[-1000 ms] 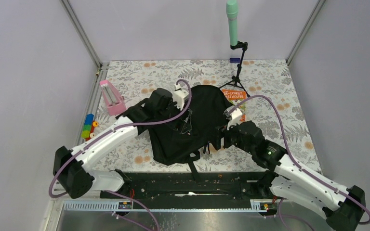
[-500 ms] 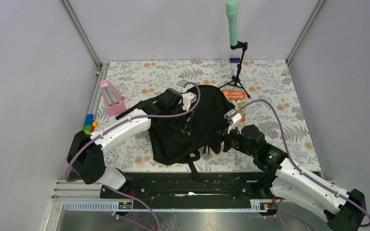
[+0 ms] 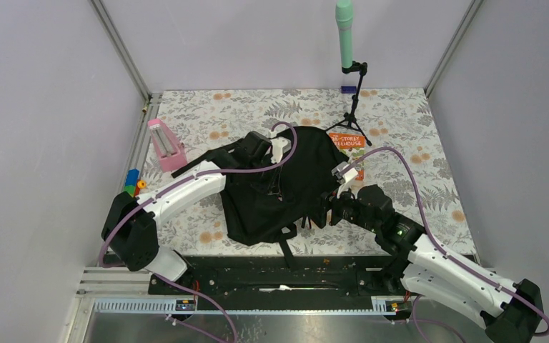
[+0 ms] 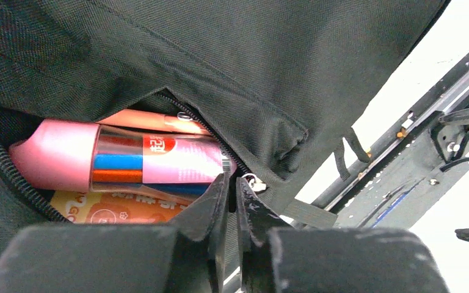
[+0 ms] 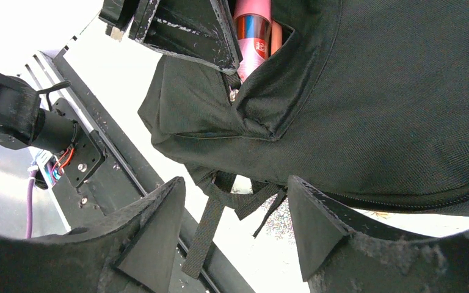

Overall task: Pack the student bag
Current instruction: Zip the student bag at the center of the board.

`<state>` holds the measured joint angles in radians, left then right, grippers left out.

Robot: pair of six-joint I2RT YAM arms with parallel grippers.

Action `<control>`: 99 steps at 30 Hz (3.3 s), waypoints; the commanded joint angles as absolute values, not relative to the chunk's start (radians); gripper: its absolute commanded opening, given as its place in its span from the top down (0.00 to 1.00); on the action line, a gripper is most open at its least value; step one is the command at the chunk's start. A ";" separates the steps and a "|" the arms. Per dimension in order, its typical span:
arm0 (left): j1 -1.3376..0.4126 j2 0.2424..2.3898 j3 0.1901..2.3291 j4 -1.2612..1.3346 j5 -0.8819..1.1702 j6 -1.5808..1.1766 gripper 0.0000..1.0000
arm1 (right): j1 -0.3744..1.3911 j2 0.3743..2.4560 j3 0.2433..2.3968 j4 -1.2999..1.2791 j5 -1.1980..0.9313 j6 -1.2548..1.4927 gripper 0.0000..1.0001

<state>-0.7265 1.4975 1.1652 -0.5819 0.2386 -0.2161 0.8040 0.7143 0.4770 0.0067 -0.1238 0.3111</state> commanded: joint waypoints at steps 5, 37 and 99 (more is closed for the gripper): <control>-0.724 1.439 1.198 -0.511 0.289 -0.250 1.00 | 0.918 0.736 0.485 0.097 0.024 0.241 0.31; -0.703 1.365 1.146 -0.428 0.263 -0.216 1.00 | 1.099 1.286 0.552 0.510 0.383 0.127 0.79; -0.453 1.481 1.211 -0.325 0.263 -0.221 1.00 | 1.111 0.936 0.525 0.229 0.361 0.218 0.55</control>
<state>-0.4637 1.4879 1.1946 -0.3996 0.1696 -0.2455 1.0988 0.9451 0.4015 0.2768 0.3058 0.2153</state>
